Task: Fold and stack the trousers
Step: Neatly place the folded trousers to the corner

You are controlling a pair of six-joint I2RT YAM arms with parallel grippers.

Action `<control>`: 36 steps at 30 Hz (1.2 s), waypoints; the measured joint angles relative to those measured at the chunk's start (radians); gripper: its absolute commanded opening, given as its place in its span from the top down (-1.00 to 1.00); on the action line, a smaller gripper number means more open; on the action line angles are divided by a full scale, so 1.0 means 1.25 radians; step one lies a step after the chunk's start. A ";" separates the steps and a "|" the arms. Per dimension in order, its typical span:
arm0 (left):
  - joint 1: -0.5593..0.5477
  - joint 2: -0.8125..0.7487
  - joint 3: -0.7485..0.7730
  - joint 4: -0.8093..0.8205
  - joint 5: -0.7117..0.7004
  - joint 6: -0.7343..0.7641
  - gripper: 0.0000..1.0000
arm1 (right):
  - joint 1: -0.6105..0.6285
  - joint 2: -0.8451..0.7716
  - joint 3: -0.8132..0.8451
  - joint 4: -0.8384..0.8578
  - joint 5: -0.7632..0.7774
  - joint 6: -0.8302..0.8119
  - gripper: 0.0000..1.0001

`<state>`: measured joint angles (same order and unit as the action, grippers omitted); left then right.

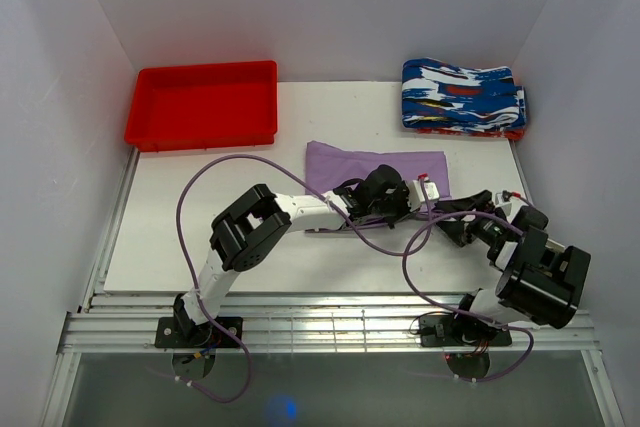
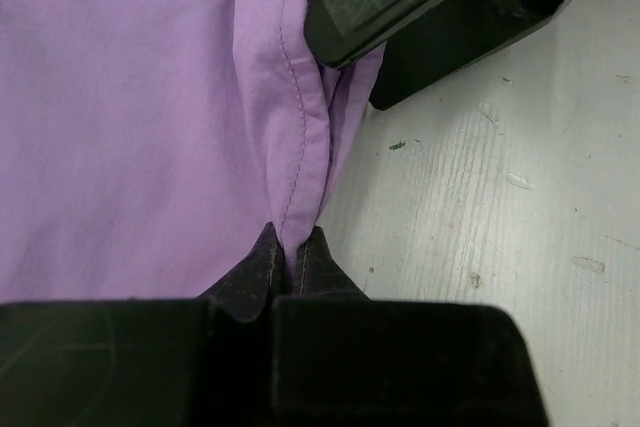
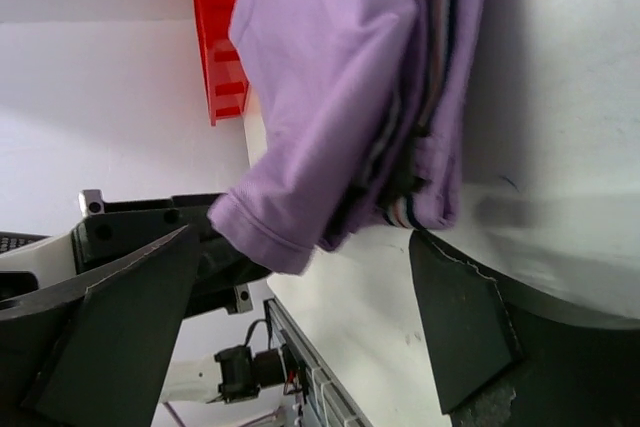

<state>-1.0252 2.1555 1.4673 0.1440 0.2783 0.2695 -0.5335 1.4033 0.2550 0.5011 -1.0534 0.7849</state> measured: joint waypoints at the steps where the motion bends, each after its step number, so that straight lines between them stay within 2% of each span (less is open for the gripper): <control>1: 0.000 0.000 0.000 -0.002 0.001 -0.001 1.00 | 0.008 -0.006 -0.018 0.064 0.007 0.040 -0.80; 4: 0.000 0.000 0.000 -0.002 0.003 0.000 1.00 | 0.047 -0.014 -0.049 0.222 0.031 0.135 -0.80; 6: 0.001 0.000 0.000 -0.001 0.003 -0.001 1.00 | 0.073 -0.021 -0.052 0.271 0.062 0.167 -0.80; 13: 0.004 0.000 0.000 -0.001 0.003 -0.004 1.00 | 0.134 -0.049 -0.048 0.222 0.177 0.168 -0.80; 20: 0.008 0.000 0.002 -0.001 0.012 -0.007 1.00 | 0.137 -0.167 -0.047 0.056 0.255 0.129 -0.80; 24: 0.009 0.000 0.002 -0.002 0.018 -0.008 1.00 | 0.146 -0.170 -0.048 0.018 0.316 0.111 -0.80; 29: 0.011 0.000 0.002 -0.003 0.023 -0.010 1.00 | 0.166 -0.087 -0.053 0.063 0.365 0.125 -0.80; 36: 0.012 0.000 0.002 -0.004 0.039 -0.017 1.00 | 0.199 -0.012 -0.057 0.204 0.397 0.160 -0.80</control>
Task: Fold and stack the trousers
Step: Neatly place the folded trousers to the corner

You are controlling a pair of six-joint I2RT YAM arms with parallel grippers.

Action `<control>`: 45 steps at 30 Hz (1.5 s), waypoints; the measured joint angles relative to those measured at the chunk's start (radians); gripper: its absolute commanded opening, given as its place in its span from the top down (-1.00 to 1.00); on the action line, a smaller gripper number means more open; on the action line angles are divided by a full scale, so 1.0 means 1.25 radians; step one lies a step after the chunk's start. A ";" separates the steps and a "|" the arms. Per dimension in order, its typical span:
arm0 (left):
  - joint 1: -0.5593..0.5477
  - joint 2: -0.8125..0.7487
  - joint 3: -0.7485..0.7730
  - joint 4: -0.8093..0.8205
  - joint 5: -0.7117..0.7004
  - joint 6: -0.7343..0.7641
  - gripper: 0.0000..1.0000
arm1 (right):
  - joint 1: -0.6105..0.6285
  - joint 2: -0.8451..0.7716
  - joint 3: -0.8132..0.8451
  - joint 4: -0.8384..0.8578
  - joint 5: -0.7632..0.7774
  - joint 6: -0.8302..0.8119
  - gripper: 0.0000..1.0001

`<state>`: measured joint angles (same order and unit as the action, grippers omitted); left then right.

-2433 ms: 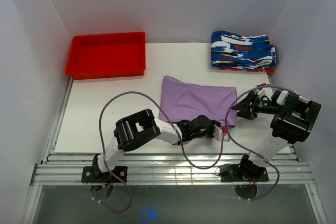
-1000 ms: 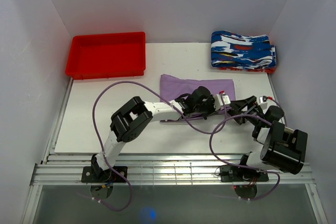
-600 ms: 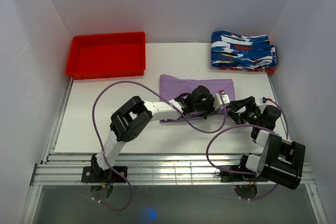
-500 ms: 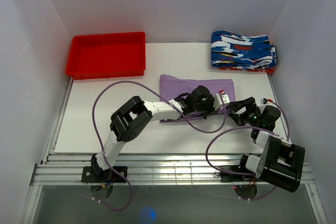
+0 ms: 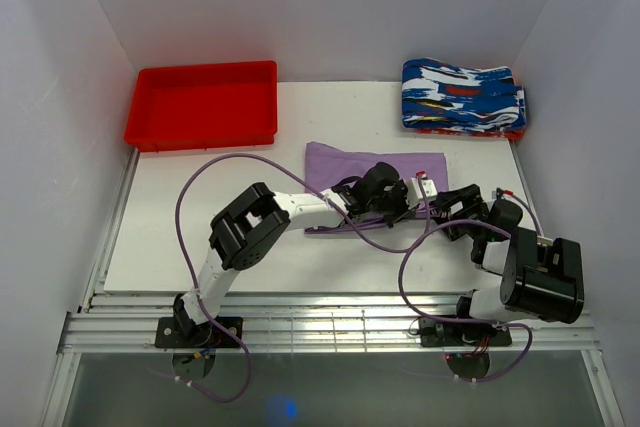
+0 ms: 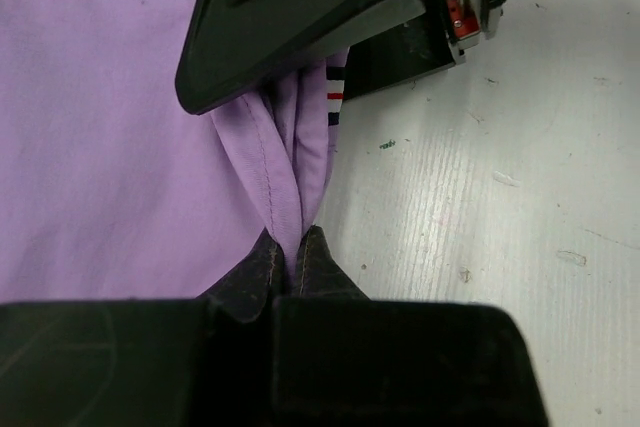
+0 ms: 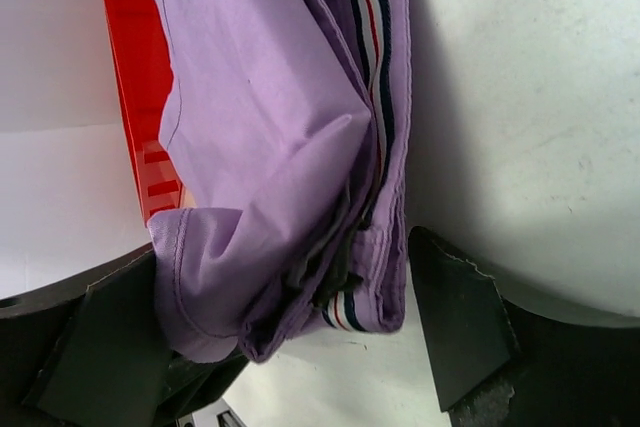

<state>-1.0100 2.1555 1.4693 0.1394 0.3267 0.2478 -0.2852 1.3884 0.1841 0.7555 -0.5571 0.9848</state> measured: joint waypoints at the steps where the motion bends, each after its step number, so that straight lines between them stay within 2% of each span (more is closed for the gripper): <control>1: 0.000 0.000 0.000 0.000 0.003 -0.002 1.00 | 0.007 0.012 0.000 0.018 0.003 0.005 -0.80; 7: -0.001 0.017 0.016 -0.003 0.021 -0.005 1.00 | 0.046 0.065 0.004 0.102 0.031 0.031 -0.80; 13: -0.001 0.026 0.016 -0.003 0.033 -0.002 1.00 | 0.070 0.082 0.010 0.128 0.054 0.044 -0.80; 14: -0.001 0.026 0.016 -0.001 0.034 -0.003 1.00 | 0.072 0.085 0.012 0.129 0.055 0.044 -1.00; 16: -0.001 0.026 0.016 0.001 0.040 -0.003 1.00 | 0.073 0.094 0.020 0.140 0.049 0.038 -0.45; 17: -0.001 0.026 0.016 0.003 0.045 -0.003 1.00 | 0.073 0.102 0.029 0.142 0.048 0.029 -0.09; 19: -0.001 0.023 0.011 0.009 0.050 -0.005 1.00 | 0.072 0.128 0.045 0.142 0.040 0.011 0.25; 20: 0.000 0.019 0.006 0.013 0.052 -0.007 0.91 | 0.071 0.140 0.053 0.139 0.034 0.003 0.65; 21: 0.000 0.013 -0.002 0.015 0.052 -0.011 0.72 | 0.072 0.148 0.060 0.138 0.024 -0.008 0.80; 22: 0.000 0.004 -0.010 0.013 0.052 -0.016 0.54 | 0.072 0.153 0.066 0.136 0.007 -0.013 0.84; 24: 0.001 -0.018 -0.023 -0.001 0.050 -0.028 0.23 | 0.077 0.154 0.078 0.130 -0.026 -0.024 0.84; 28: 0.001 -0.125 -0.088 -0.059 0.062 -0.076 -0.10 | 0.085 0.138 0.135 0.074 -0.081 -0.076 0.84; 31: 0.009 -0.284 -0.192 -0.118 0.069 -0.110 -0.32 | 0.089 0.092 0.218 -0.016 -0.101 -0.159 0.84; 34: 0.035 -0.462 -0.292 -0.180 0.081 -0.137 -0.36 | 0.096 0.030 0.304 -0.092 -0.101 -0.260 0.84; 38: 0.091 -0.631 -0.366 -0.232 0.060 -0.132 -0.38 | 0.131 -0.009 0.427 -0.184 -0.084 -0.404 0.85; 45: 0.163 -0.713 -0.425 -0.277 -0.008 -0.117 -0.39 | 0.225 0.074 0.659 -0.295 -0.036 -0.577 0.84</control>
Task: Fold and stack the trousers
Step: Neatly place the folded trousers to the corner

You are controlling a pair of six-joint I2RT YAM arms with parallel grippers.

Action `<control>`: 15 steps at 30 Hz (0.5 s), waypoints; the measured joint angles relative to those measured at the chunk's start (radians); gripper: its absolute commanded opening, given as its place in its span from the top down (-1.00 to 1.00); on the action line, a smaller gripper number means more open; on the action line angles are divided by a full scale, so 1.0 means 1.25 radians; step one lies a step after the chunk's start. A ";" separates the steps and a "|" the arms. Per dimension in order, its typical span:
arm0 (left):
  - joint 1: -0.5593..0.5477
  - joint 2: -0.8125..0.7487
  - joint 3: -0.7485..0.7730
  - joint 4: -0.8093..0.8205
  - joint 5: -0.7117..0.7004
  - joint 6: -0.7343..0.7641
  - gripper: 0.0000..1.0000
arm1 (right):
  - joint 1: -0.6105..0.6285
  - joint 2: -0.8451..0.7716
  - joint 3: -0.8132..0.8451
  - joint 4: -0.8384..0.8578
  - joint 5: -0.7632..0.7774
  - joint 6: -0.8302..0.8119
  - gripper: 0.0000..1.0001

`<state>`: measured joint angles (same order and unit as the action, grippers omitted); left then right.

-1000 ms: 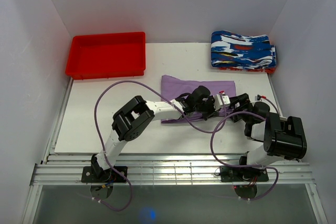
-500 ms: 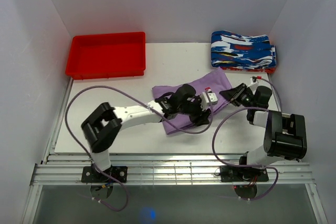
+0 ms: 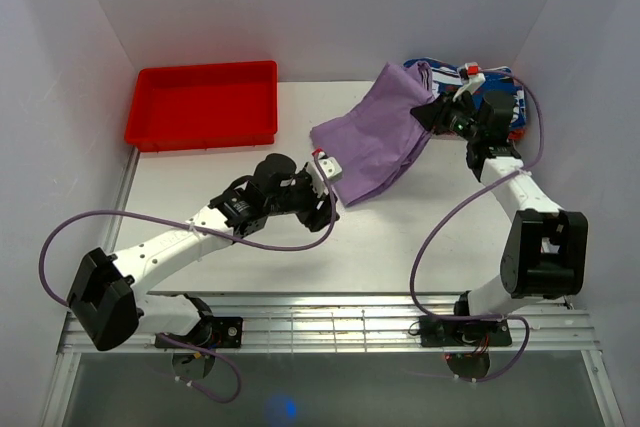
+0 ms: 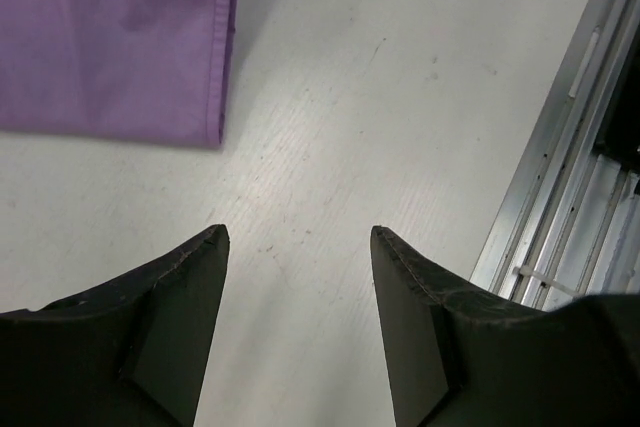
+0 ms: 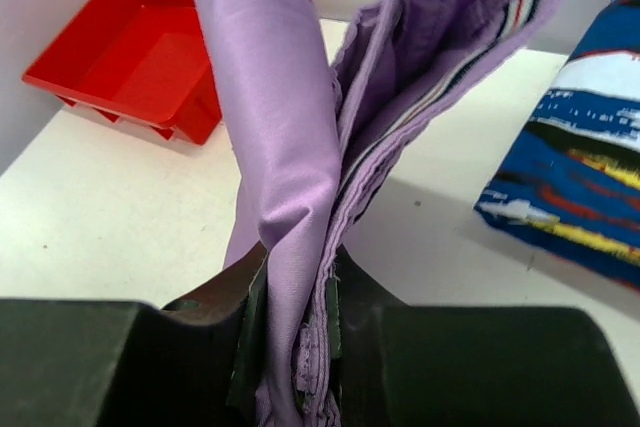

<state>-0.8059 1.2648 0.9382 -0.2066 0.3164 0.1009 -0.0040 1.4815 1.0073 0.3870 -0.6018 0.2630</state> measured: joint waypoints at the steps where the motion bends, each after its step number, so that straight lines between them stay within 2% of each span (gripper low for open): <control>1: 0.004 -0.004 -0.007 -0.002 -0.007 0.000 -0.39 | 0.007 0.025 0.032 -0.007 0.005 -0.012 0.85; 10: 0.015 -0.064 -0.038 -0.022 -0.018 0.001 -0.40 | 0.037 0.269 0.321 -0.046 0.060 -0.022 0.84; 15: 0.015 -0.069 -0.052 -0.021 -0.018 0.003 -0.40 | 0.045 0.351 0.434 -0.057 0.077 0.001 0.85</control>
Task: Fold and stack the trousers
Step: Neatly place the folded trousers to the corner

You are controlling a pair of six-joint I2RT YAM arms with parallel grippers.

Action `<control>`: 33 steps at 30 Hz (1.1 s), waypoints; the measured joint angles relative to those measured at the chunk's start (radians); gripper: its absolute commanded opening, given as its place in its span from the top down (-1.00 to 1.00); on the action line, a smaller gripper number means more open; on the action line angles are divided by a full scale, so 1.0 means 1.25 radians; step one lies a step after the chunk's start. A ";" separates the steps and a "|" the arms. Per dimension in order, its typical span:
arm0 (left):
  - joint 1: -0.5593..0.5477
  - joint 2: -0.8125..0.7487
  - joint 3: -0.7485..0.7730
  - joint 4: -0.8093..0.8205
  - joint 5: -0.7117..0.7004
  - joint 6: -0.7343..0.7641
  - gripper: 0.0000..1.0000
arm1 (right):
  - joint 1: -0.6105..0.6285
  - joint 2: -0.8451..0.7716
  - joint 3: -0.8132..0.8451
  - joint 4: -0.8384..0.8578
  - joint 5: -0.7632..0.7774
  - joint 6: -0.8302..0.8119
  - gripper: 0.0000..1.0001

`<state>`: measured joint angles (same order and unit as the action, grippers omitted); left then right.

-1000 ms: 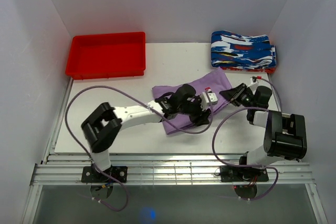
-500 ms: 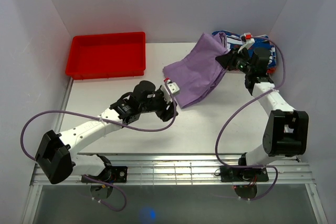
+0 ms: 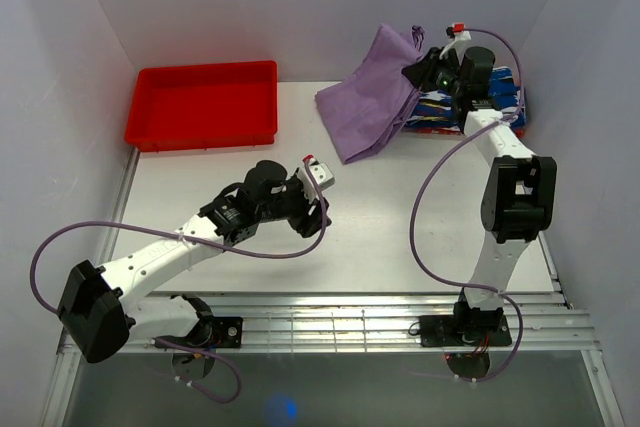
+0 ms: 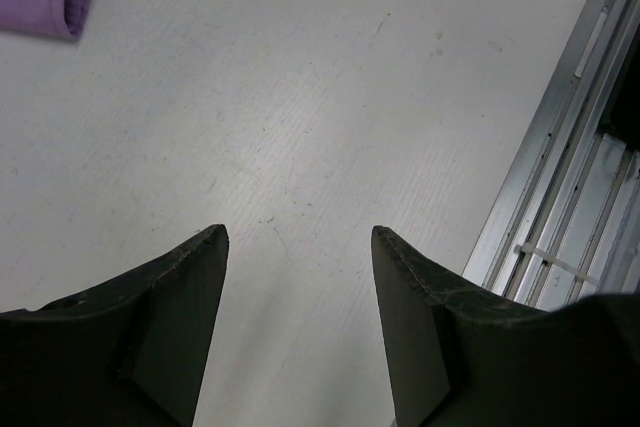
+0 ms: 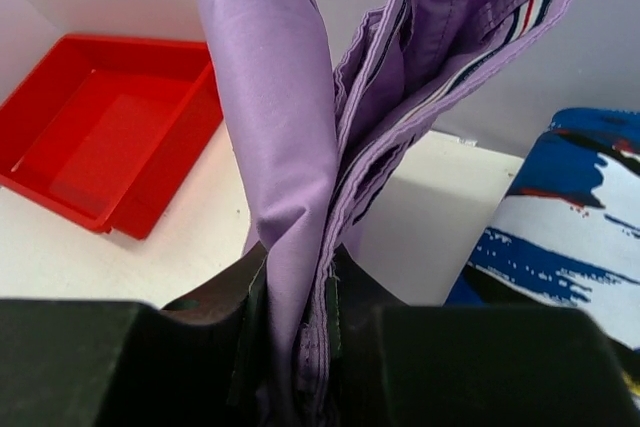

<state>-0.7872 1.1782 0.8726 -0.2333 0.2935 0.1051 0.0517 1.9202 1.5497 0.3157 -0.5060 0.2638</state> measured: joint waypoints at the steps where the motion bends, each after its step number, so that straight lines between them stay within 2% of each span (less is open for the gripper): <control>1: 0.000 0.000 -0.006 0.000 0.000 0.000 -0.40 | 0.001 0.012 0.022 -0.005 0.002 0.006 0.84; 18: 0.000 0.000 -0.022 -0.005 0.002 0.000 -0.41 | -0.015 0.123 0.387 -0.031 0.060 0.086 0.84; 25: 0.000 0.000 -0.027 -0.005 0.002 -0.001 -0.41 | -0.041 0.130 0.398 -0.071 0.107 0.145 0.85; 33: 0.000 0.000 -0.032 -0.006 0.002 -0.001 -0.41 | -0.118 0.125 0.380 -0.089 0.144 0.217 0.85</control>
<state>-0.7872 1.1782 0.8322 -0.2405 0.2966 0.1040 -0.0963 2.0762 2.0247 0.2039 -0.3260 0.5346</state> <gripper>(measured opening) 0.705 0.230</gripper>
